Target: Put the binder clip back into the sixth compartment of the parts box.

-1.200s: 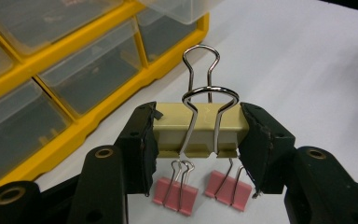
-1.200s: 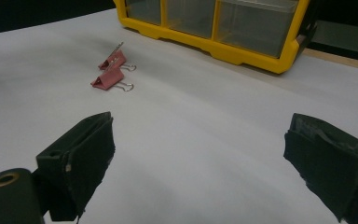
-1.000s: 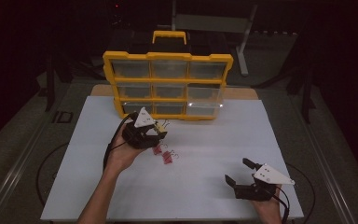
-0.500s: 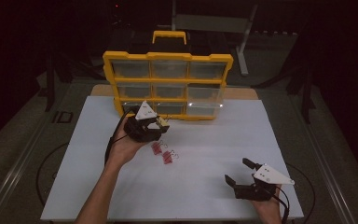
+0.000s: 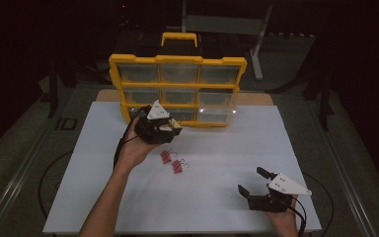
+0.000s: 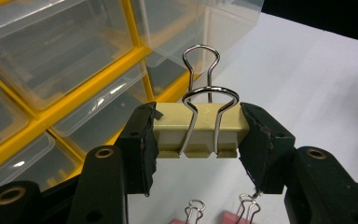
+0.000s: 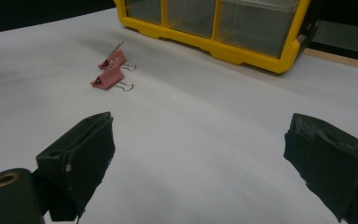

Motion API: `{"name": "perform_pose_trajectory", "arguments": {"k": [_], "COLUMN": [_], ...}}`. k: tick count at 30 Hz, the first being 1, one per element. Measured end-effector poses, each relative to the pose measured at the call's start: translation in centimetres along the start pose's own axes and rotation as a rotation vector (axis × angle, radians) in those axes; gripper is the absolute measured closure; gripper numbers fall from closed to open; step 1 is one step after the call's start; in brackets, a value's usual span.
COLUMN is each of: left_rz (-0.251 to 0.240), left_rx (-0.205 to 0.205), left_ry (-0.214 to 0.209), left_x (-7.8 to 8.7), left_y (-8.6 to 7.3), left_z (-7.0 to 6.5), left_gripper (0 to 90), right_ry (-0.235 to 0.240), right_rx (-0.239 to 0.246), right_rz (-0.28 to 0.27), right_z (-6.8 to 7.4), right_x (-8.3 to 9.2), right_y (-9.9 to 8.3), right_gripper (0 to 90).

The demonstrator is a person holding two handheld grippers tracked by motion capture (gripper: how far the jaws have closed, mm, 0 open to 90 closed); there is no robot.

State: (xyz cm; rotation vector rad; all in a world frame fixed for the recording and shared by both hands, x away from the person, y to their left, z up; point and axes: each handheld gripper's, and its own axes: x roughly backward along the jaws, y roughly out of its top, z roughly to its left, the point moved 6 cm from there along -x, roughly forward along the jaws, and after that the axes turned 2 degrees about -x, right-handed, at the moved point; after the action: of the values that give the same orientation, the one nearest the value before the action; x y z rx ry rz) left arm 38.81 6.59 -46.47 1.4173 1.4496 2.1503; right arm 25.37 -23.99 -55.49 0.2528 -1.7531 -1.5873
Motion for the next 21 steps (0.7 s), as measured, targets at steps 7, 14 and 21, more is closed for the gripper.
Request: {"name": "perform_pose_trajectory", "arguments": {"k": [7, 14, 21], "left_rz": [0.002, 0.0, 0.006], "left_rx": [-0.002, -0.007, -0.025], "left_ry": [-0.007, -0.019, -0.021], "left_x": [-0.4, -0.8, -0.9], "left_y": [0.7, 1.3, 1.9], "left_z": [0.3, 0.4, 0.7], "left_gripper": [50.1, 50.1, 50.1], "right_ry": [0.001, -0.001, -0.003], "right_rx": [-0.002, -0.001, -0.004], "right_rz": [-0.001, -0.001, -0.001], "right_z": [0.0, -0.1, -0.1], "right_x": [0.0, 0.0, 0.1], "right_y": [0.0, 0.0, 0.0], "right_gripper": [7.8, 7.8, 7.8]}}
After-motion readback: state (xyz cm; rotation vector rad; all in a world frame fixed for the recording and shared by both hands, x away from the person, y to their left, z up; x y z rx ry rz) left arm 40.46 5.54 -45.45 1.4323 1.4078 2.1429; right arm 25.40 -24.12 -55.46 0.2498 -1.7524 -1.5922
